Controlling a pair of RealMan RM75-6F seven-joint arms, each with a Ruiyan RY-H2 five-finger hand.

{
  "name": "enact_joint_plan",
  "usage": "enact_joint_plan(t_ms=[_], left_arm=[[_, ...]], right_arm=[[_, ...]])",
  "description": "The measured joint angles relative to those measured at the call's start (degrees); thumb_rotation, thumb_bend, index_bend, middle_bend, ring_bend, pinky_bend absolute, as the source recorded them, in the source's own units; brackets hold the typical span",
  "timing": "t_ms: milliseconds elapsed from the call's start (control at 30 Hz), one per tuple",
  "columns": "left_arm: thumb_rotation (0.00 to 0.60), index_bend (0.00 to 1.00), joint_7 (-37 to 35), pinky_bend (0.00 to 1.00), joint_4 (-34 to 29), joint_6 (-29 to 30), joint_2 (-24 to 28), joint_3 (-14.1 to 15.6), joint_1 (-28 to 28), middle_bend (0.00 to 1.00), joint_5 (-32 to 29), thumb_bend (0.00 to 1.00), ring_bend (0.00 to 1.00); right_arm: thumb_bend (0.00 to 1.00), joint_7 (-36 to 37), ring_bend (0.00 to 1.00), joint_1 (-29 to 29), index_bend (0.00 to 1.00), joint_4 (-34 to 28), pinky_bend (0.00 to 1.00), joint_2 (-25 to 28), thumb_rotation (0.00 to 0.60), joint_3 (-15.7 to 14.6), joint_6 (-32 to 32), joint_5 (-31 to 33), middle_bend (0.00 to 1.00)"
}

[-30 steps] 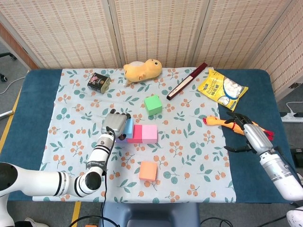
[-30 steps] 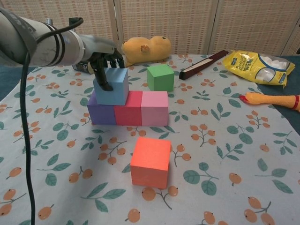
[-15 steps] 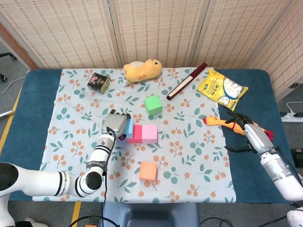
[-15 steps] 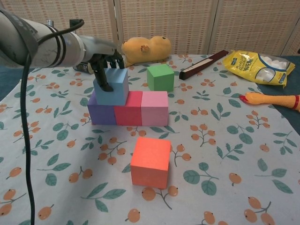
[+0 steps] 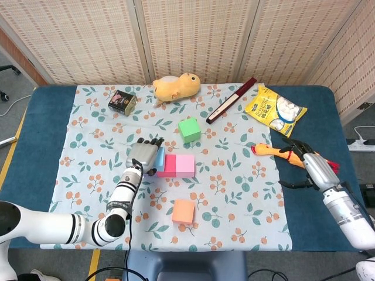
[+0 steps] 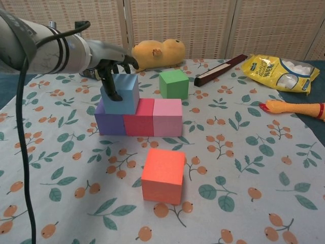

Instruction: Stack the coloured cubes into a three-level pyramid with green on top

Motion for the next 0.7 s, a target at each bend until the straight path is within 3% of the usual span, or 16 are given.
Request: enact_joint_plan(t_ms=[133, 467, 600, 700], left_arm=[[0.600, 0.00, -0.76, 0.14, -1.88, 0.37, 1.27, -0.20, 0.58, 0.00, 0.85, 0.31, 0.00], [0.600, 0.00, -8.20, 0.14, -6.45, 2.01, 7.41, -0.61, 6.26, 0.00, 7.35, 0.30, 0.01], [0.600, 0.07, -16.78, 0.17, -6.36, 2.27, 11.56, 1.46, 13.88, 0.01, 14.80, 0.30, 0.09], [0.600, 0.22, -23.17, 0.19, -5.14, 1.14, 14.05, 3.42, 19.32, 0.15, 20.74, 0.31, 0.18]], right_arm=[[0.06, 0.11, 0.00, -0.13, 0.00, -0.34, 0.00, 0.19, 0.600, 0.09, 0.40, -0.10, 0.24], [0.07, 1.87, 0.00, -0.60, 0.00, -1.73, 0.00, 1.69, 0.600, 0.03, 0.75, -0.48, 0.24], [0.09, 4.27, 0.00, -0.35, 0.00, -2.42, 0.00, 2.59, 0.600, -0.16, -0.27, -1.06, 0.24], [0.09, 5.33, 0.00, 0.08, 0.00, -2.68, 0.00, 2.77, 0.600, -0.13, -1.05, -1.25, 0.24]])
